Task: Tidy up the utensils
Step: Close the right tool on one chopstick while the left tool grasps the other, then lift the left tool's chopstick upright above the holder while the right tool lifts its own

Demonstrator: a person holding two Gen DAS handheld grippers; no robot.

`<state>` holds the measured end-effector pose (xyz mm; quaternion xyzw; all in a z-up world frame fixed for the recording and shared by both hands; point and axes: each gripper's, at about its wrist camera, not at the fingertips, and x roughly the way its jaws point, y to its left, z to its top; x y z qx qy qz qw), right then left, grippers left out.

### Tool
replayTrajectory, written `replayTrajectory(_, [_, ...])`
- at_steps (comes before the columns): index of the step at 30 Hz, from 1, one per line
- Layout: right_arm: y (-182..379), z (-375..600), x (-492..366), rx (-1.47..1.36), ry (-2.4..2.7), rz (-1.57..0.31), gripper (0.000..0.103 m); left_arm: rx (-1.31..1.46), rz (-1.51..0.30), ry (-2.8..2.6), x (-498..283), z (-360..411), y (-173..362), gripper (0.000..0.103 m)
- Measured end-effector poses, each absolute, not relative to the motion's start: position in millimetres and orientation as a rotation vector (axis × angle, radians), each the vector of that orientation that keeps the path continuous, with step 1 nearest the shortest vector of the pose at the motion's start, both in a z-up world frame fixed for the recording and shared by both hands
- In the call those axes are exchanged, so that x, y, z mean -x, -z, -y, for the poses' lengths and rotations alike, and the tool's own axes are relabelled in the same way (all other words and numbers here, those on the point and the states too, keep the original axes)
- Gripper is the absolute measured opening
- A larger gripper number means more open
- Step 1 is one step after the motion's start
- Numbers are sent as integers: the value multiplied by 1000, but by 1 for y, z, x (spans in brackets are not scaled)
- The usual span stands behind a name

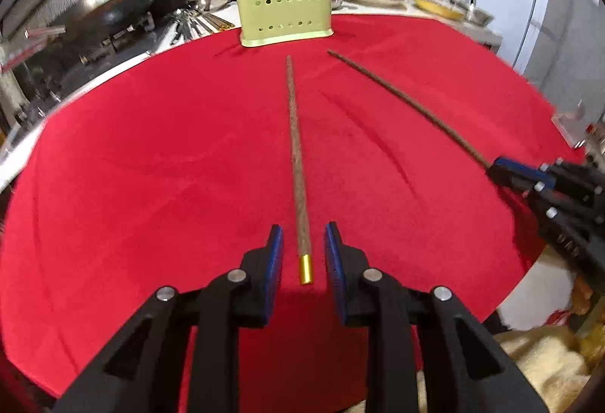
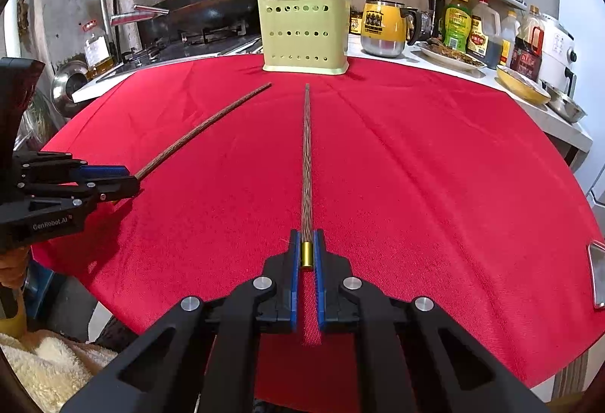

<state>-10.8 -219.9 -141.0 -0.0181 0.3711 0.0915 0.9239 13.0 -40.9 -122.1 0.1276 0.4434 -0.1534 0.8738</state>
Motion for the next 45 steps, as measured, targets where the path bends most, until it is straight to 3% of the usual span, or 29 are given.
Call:
replayTrajectory(3, [141,217,10,52,-181,-754,8,-325,-916,310,-7,45,122,7])
replayTrajectory(7, [142,219,10,28,-186,-752,7,-281,-896,347,-9,40,117,7])
replayTrajectory(13, [121,225,7,-36,-218,-714,7,-126,-748,325,-17,7,68,7])
replayTrajectory(26, [-9,233,1,-26,-227,-408,7,-50,-412,304,-12,-20,-40,7])
replayTrajectory(33, [-59,229,-17,8,-237,-330,7,-49,-395,324,-18,-16,-50,7])
replayTrajectory(45, [-60,229,-54,19,-202,-347,8,-91,-431,387,-28,-3,-60,7])
